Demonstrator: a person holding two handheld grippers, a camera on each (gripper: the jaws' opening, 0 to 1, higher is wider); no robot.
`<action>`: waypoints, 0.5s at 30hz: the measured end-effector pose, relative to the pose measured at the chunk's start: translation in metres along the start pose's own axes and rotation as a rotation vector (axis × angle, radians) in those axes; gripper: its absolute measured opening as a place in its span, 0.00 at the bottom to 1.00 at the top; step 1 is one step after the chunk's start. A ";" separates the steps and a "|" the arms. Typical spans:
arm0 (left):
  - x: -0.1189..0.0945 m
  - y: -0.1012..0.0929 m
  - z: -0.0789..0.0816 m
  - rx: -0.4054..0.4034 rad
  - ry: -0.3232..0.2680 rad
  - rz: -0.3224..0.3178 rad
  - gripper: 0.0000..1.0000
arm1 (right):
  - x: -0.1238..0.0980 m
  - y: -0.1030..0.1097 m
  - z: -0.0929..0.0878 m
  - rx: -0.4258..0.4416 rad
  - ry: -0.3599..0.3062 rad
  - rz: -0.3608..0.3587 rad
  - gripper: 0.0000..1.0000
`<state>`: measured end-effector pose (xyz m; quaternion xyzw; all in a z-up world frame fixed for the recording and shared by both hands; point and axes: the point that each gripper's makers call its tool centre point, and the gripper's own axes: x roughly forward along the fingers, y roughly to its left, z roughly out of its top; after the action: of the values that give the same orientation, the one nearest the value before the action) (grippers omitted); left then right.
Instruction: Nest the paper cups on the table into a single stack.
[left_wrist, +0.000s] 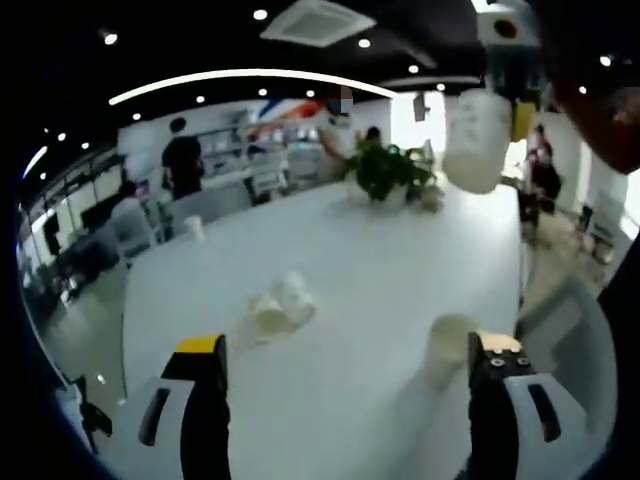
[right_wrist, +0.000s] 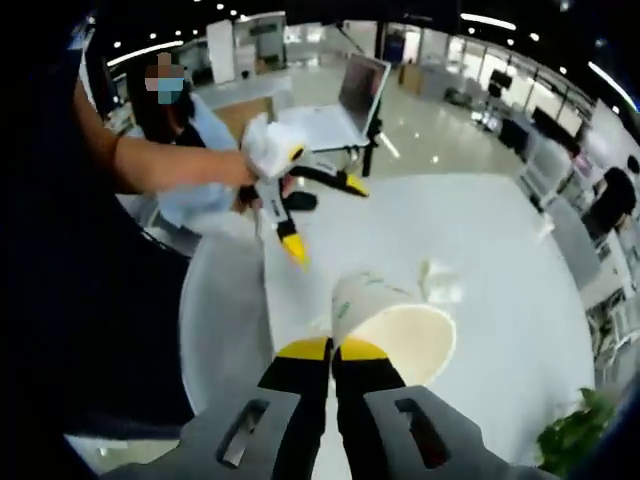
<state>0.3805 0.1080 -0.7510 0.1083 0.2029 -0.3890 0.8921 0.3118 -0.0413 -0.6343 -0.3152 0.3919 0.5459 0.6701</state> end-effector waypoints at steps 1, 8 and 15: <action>0.001 0.001 -0.002 0.002 0.008 0.004 0.98 | 0.000 -0.001 0.001 -0.009 0.032 -0.005 0.00; -0.001 -0.002 -0.014 -0.001 0.053 -0.001 0.98 | 0.001 -0.010 0.001 -0.026 0.245 -0.044 0.00; -0.008 0.004 -0.015 -0.013 0.047 0.014 0.98 | -0.001 -0.006 0.000 -0.049 0.387 -0.009 0.00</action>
<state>0.3744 0.1212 -0.7611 0.1132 0.2257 -0.3788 0.8904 0.3178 -0.0432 -0.6331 -0.4321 0.4986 0.4817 0.5768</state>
